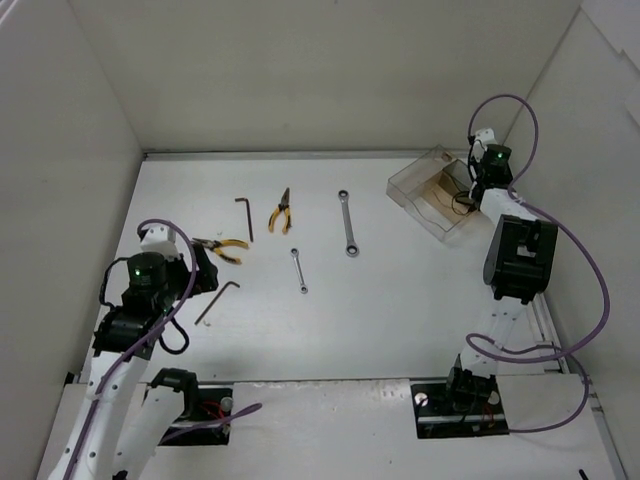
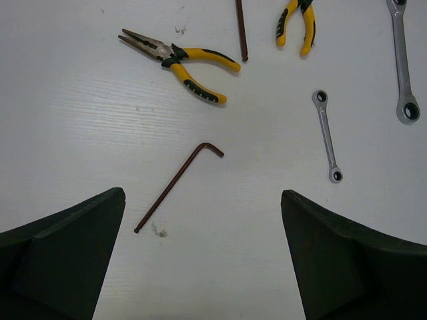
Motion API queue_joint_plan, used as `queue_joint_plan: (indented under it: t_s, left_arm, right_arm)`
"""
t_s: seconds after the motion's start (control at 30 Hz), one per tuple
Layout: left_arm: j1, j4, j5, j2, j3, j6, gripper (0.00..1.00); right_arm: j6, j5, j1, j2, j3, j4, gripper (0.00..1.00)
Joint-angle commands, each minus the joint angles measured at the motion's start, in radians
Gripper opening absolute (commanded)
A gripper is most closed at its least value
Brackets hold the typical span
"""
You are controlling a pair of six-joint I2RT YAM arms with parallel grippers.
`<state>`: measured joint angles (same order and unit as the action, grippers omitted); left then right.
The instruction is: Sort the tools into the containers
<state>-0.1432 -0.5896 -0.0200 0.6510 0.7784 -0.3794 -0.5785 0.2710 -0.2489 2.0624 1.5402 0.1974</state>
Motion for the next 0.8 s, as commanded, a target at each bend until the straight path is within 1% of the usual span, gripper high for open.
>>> queue_joint_plan:
  t_s: [0.0,0.23,0.5,0.57,0.73,0.77]
  left_arm:
    - [-0.004,0.086,-0.006,0.036,0.001,-0.018,1.0]
    - [-0.004,0.131,-0.024,0.059,-0.024,-0.018,1.0]
    - [-0.004,0.162,-0.012,0.105,-0.011,-0.009,1.0]
    - [-0.004,0.174,-0.012,0.122,-0.011,-0.006,1.0]
    - [-0.004,0.214,-0.029,0.142,-0.018,0.008,1.0]
    - [-0.004,0.23,-0.032,0.144,-0.018,0.01,1.0]
  right_arm:
    - [-0.015,-0.076,-0.009,-0.01,0.075,0.123,0.0]
    - [-0.017,-0.116,-0.007,0.008,0.09,0.143,0.0]
    - [-0.009,-0.165,-0.009,0.067,0.146,0.112,0.01]
    - [-0.004,-0.174,-0.004,0.088,0.155,0.119,0.05]
    - [0.003,-0.171,-0.003,0.126,0.193,0.106,0.1]
    - [0.005,-0.17,-0.001,0.136,0.204,0.105,0.12]
